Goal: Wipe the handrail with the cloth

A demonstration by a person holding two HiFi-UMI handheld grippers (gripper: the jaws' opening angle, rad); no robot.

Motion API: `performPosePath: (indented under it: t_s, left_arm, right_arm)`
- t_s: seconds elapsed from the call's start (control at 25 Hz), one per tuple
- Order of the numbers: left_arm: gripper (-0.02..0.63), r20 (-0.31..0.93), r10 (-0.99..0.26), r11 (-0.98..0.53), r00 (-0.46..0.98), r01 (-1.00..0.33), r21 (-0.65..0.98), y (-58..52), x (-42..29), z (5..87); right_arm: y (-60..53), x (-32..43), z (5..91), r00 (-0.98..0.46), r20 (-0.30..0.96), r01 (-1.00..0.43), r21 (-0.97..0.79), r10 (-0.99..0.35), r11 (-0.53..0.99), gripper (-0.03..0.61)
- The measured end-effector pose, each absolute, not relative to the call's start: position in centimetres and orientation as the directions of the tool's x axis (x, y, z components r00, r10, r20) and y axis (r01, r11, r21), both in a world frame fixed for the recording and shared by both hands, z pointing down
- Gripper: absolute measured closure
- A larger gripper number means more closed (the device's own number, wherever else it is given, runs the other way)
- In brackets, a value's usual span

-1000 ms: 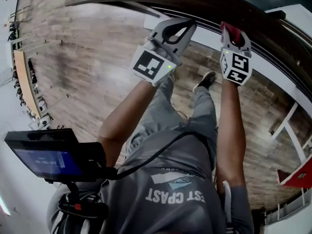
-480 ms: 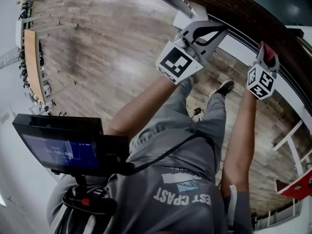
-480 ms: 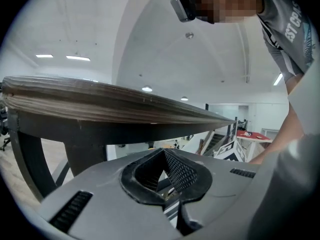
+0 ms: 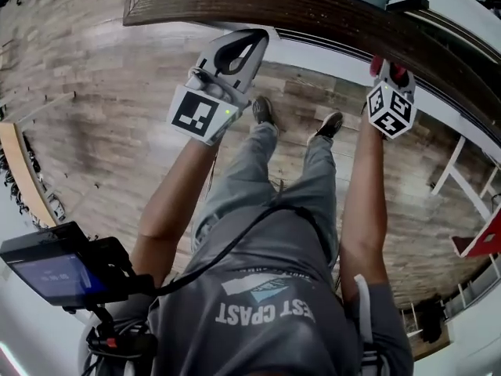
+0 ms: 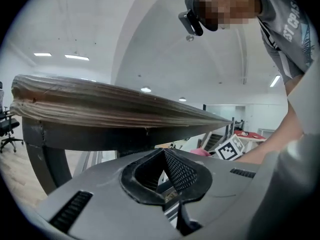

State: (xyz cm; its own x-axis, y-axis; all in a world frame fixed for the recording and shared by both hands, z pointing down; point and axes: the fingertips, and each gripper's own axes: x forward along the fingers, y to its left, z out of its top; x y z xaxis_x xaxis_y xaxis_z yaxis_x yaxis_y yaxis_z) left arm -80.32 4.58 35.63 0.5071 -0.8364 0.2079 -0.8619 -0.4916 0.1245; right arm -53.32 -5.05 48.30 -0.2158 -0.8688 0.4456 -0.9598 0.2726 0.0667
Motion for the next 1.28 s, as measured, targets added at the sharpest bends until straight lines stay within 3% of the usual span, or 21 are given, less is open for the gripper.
performPosePath:
  t_s: [0.08,0.24,0.36,0.44,0.52,0.6,0.68,0.8,0.96,1.08,1.28]
  left_arm:
    - [0.607,0.208,-0.826,-0.507,0.525,-0.851,0.133,5.0,-80.1,35.5]
    - [0.607,0.227,-0.795,-0.544,0.562,-0.827,0.142,2.3,-76.8,36.9]
    - [0.607,0.226,-0.786,-0.557,0.576,-0.818,0.146,2.0,-75.8,36.4]
    - [0.607,0.224,-0.785,-0.559,0.578,-0.816,0.147,3.3,-76.3,35.4]
    - [0.607,0.219,-0.786,-0.559,0.579,-0.816,0.149,5.1,-77.2,34.7]
    - [0.607,0.204,-0.792,-0.555,0.575,-0.818,0.149,6.1,-78.0,34.6]
    - [0.607,0.197,-0.794,-0.556,0.576,-0.818,0.15,6.2,-77.9,35.2]
    - [0.607,0.202,-0.78,-0.573,0.593,-0.805,0.15,5.8,-76.9,35.7]
    - [0.607,0.176,-0.783,-0.58,0.597,-0.802,0.14,6.9,-77.2,33.5]
    - [0.607,0.135,-0.796,-0.576,0.59,-0.807,0.131,7.1,-77.5,31.2]
    - [0.607,0.056,-0.813,-0.572,0.579,-0.813,0.104,6.0,-77.5,27.1]
  right_arm:
    - [-4.3,-56.8,48.5,-0.259,0.445,-0.943,0.075,-0.857,0.324,0.5]
    - [-4.6,-67.5,49.4,-0.492,0.439,-0.831,0.021,-0.752,0.556,0.5]
    - [-4.2,-70.9,49.0,-0.592,0.438,-0.772,-0.064,-0.677,0.633,0.5]
    - [-3.5,-68.5,47.2,-0.56,0.424,-0.801,-0.059,-0.712,0.595,0.5]
    - [-2.4,-63.0,45.7,-0.441,0.415,-0.872,0.012,-0.795,0.49,0.5]
    - [-1.4,-57.9,46.3,-0.309,0.435,-0.93,0.046,-0.846,0.364,0.5]
    - [-0.9,-56.8,48.3,-0.267,0.444,-0.947,0.043,-0.855,0.318,0.5]
    - [-1.2,-63.2,49.5,-0.393,0.43,-0.894,0.031,-0.813,0.448,0.5]
    - [0.7,-73.9,48.6,-0.617,0.476,-0.737,-0.069,-0.627,0.673,0.5]
    - [3.8,-73.7,45.1,-0.662,0.443,-0.698,-0.071,-0.604,0.713,0.5]
    - [6.6,-70.4,29.9,-0.637,0.291,-0.698,0.175,-0.714,0.694,0.5]
